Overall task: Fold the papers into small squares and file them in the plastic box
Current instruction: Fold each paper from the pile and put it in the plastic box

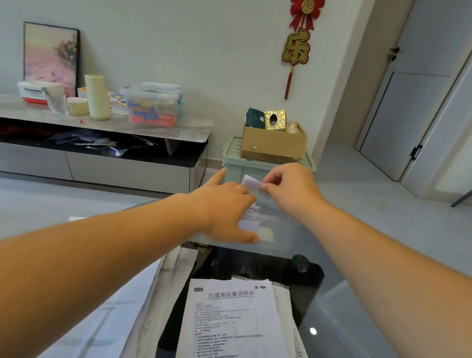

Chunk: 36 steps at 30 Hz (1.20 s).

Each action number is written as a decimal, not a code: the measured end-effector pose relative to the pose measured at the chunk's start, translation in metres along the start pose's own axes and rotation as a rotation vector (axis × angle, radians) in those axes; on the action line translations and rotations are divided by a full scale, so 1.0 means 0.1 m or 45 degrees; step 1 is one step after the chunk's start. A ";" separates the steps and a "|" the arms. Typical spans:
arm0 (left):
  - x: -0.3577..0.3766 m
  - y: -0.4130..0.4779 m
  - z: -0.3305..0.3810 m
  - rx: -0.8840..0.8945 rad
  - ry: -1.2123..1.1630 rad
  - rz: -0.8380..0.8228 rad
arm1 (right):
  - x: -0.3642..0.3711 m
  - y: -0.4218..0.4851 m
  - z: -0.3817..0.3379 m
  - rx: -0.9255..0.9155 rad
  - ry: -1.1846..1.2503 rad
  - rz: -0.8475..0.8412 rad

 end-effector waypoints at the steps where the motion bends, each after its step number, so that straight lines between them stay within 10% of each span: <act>1: 0.03 0.01 -0.01 0.010 0.014 0.006 | 0.03 0.01 0.01 -0.011 -0.021 -0.010; 28: 0.22 0.10 -0.04 -0.058 -0.058 0.023 | 0.22 0.09 -0.09 -0.166 -0.439 -0.191; 36: 0.23 0.08 -0.04 -0.069 -0.071 0.087 | 0.14 -0.02 0.06 -0.130 -0.015 -0.244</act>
Point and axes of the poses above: each hand's wrist, its own y-axis towards the middle knuckle, its own x-axis out of the palm, z = x × y, the point moved 4 cm from there along y, towards the middle knuckle, and after that the axes turned 8 degrees about z, right-handed, at the moved point
